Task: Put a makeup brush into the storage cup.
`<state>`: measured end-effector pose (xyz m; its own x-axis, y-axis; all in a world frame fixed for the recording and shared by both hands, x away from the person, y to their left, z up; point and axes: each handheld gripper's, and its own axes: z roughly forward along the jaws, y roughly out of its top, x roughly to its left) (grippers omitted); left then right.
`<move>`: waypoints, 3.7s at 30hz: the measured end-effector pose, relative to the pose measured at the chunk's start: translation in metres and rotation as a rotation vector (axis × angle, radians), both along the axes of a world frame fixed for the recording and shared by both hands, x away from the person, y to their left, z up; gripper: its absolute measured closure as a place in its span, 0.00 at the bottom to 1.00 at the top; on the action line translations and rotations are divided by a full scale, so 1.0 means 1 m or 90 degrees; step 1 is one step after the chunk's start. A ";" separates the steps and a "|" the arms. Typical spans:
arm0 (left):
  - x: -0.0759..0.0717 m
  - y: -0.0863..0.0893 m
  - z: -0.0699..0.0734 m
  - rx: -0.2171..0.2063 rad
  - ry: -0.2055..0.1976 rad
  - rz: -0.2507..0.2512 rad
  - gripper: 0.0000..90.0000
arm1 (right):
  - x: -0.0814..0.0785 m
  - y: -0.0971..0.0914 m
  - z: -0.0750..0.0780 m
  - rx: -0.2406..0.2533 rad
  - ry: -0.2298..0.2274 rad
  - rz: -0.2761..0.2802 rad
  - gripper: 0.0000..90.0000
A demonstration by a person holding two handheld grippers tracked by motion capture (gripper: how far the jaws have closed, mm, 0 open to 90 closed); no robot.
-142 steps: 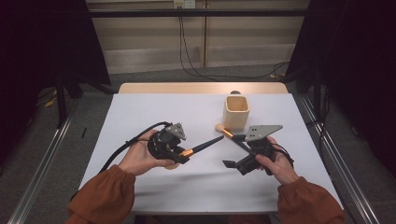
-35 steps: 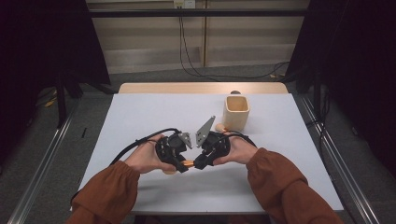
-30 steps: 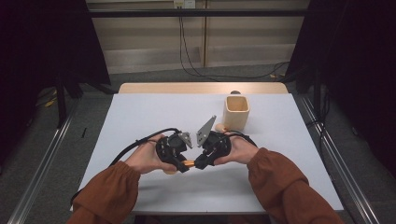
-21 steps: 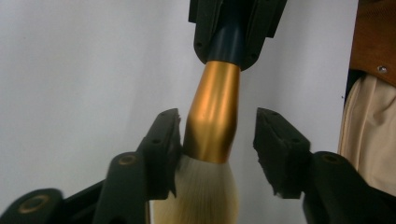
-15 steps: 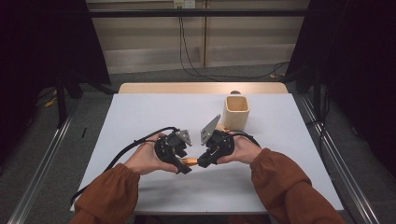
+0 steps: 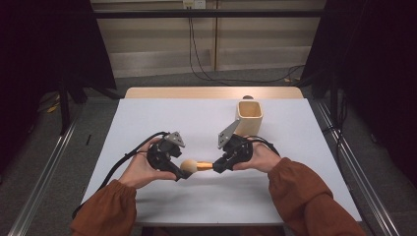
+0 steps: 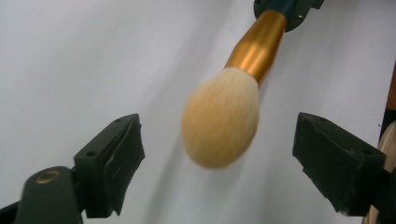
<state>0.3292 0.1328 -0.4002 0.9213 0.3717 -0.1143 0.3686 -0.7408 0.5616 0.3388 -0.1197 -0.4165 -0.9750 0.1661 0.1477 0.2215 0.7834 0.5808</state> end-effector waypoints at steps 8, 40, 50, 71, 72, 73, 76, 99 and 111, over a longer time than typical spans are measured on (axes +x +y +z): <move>-0.005 0.023 0.004 -0.026 -0.012 0.045 0.12 | 0.000 -0.012 -0.001 0.021 0.002 -0.045 0.84; -0.029 0.036 -0.008 -0.222 -0.074 0.118 0.10 | -0.015 -0.041 0.002 0.190 -0.025 -0.172 0.84; -0.029 0.025 -0.008 -0.246 -0.104 0.108 0.12 | -0.018 -0.045 0.003 0.247 -0.045 -0.200 0.84; -0.030 0.013 -0.013 -0.333 -0.114 0.115 0.15 | -0.026 -0.046 0.008 0.359 -0.082 -0.213 0.84; -0.030 0.012 -0.013 -0.337 -0.112 0.113 0.15 | -0.026 -0.047 0.008 0.365 -0.082 -0.211 0.84; -0.030 0.012 -0.014 -0.344 -0.112 0.114 0.14 | -0.026 -0.047 0.008 0.370 -0.083 -0.211 0.84; -0.028 0.010 -0.014 -0.362 -0.106 0.112 0.12 | -0.027 -0.047 0.008 0.383 -0.090 -0.204 0.84; -0.014 -0.026 -0.009 -0.412 -0.124 0.067 0.19 | -0.025 -0.050 0.008 0.402 -0.102 -0.197 0.84; -0.013 -0.028 -0.009 -0.458 -0.112 0.064 0.46 | -0.024 -0.048 0.004 0.400 -0.103 -0.194 0.84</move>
<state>0.3161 0.1048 -0.4090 0.9137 0.3446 -0.2155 0.2756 -0.1355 0.9517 0.3145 -0.1673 -0.4125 -0.9168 0.3647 0.1628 0.2503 0.2068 0.9458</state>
